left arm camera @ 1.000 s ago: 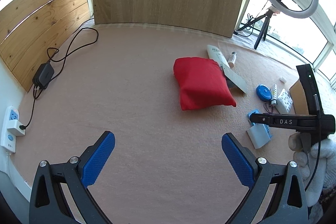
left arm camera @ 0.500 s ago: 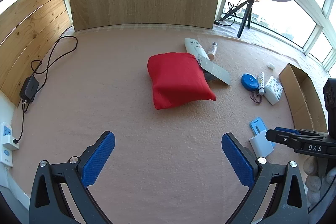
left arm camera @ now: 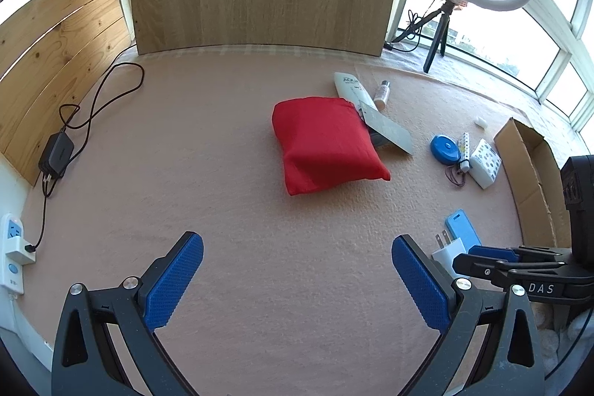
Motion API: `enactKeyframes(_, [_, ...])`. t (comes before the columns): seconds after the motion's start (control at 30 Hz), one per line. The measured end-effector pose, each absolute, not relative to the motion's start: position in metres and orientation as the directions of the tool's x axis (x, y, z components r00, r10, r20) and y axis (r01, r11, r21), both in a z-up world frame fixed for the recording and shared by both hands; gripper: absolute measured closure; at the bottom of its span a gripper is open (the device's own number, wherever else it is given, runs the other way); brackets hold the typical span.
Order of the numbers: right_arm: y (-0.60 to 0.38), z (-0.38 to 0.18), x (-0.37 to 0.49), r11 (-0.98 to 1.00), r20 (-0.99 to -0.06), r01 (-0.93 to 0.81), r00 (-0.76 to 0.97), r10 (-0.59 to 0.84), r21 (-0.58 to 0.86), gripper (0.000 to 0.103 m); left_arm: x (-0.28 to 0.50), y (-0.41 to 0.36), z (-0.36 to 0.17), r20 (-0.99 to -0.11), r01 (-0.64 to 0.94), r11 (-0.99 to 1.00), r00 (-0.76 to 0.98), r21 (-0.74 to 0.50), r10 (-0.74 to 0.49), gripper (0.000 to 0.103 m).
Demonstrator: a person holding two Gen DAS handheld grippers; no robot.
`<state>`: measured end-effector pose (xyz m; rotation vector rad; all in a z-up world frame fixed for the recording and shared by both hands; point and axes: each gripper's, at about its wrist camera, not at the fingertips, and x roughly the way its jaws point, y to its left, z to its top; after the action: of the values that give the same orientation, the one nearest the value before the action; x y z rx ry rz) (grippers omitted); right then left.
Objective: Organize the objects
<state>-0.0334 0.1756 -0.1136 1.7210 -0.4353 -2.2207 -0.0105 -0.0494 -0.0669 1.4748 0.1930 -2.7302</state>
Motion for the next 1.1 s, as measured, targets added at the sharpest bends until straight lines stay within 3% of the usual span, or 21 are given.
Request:
enactKeyframes(0.27, [0.164,-0.118,-0.043,-0.851,-0.831,0.017,-0.209,-0.516,0.525,0.063,-0.009,-0.055,-0.077,-0.849,0.081,-0.986,-0.522,-0.145,0.082,0.0])
enactKeyframes(0.63, [0.177,-0.121,-0.042,-0.873,-0.854,0.053,-0.19,-0.485,0.484,0.064,0.0,-0.015,-0.104,-0.871,-0.022,-0.958,-0.412,-0.286,0.269,0.001])
enactKeyframes(0.93, [0.168,-0.128,-0.044,-0.863,-0.858,0.13,-0.112,-0.501,0.488,0.074,0.001,0.035,-0.132,-0.872,-0.072,-0.926,-0.318,-0.37,0.373,0.026])
enactKeyframes(1.1, [0.17,-0.138,-0.043,-0.836,-0.835,0.092,-0.058,-0.547,0.542,0.078,-0.002,0.056,-0.137,-0.862,-0.115,-0.915,-0.306,-0.387,0.404,0.048])
